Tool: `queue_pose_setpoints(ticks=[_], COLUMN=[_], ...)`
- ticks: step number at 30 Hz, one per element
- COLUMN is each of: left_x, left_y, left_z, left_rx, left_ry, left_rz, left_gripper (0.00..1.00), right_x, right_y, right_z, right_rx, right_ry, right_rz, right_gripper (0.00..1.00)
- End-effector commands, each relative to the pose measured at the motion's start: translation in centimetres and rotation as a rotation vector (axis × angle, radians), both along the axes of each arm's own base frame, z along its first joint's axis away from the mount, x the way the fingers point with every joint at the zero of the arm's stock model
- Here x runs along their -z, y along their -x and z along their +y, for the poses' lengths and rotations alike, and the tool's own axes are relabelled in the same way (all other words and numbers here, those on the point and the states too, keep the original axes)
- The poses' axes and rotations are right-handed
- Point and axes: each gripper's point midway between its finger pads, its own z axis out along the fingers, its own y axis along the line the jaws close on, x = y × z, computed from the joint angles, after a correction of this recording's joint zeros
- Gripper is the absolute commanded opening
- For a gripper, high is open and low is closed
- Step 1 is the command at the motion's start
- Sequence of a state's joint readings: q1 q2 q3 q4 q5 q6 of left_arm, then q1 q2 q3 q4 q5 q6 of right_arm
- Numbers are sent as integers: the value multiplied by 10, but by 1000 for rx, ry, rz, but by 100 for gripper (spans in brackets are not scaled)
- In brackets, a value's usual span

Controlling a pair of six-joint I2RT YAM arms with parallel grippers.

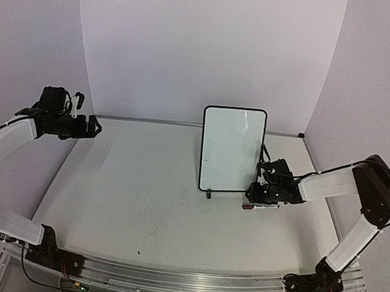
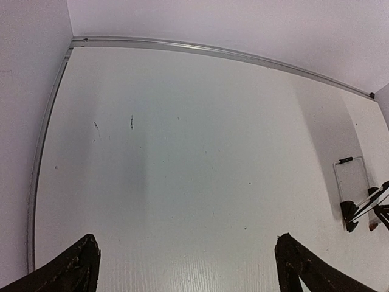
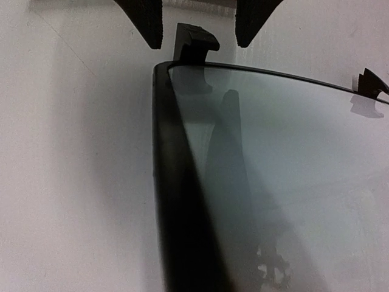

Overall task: Write a sentence on the whiteboard
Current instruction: Pick up the whiteboard stand from the center of the board.

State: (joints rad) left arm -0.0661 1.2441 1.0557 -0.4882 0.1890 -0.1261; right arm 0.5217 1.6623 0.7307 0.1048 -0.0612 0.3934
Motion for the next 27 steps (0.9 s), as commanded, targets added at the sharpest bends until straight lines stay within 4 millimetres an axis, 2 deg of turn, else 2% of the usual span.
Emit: queue_pose_setpoints(ticks=[1, 5, 15, 18, 20, 23, 27], left_x=[-1, 2, 5, 4, 2, -3, -10], left_y=[-5, -7, -8, -6, -5, 3, 20], left_z=[-2, -4, -8, -21, -41, -97, -197], left_rx=[20, 25, 40, 93, 146, 263, 514], left_ry=[-12, -7, 8, 31, 38, 71, 217], left_rz=[-23, -11, -1, -10, -19, -24, -59], left_gripper=[99, 99, 99, 99, 99, 99, 99], right_x=[-5, 2, 6, 7, 7, 9, 11], right_y=[-10, -8, -4, -1, 1, 6, 10], right_z=[14, 18, 8, 9, 10, 10, 12], right_rx=[-37, -41, 4, -6, -16, -30, -43], right_ry=[13, 39, 128, 140, 143, 155, 164], right_rz=[-67, -68, -105, -107, -106, -106, -102], right_gripper=[36, 30, 15, 11, 10, 9, 7])
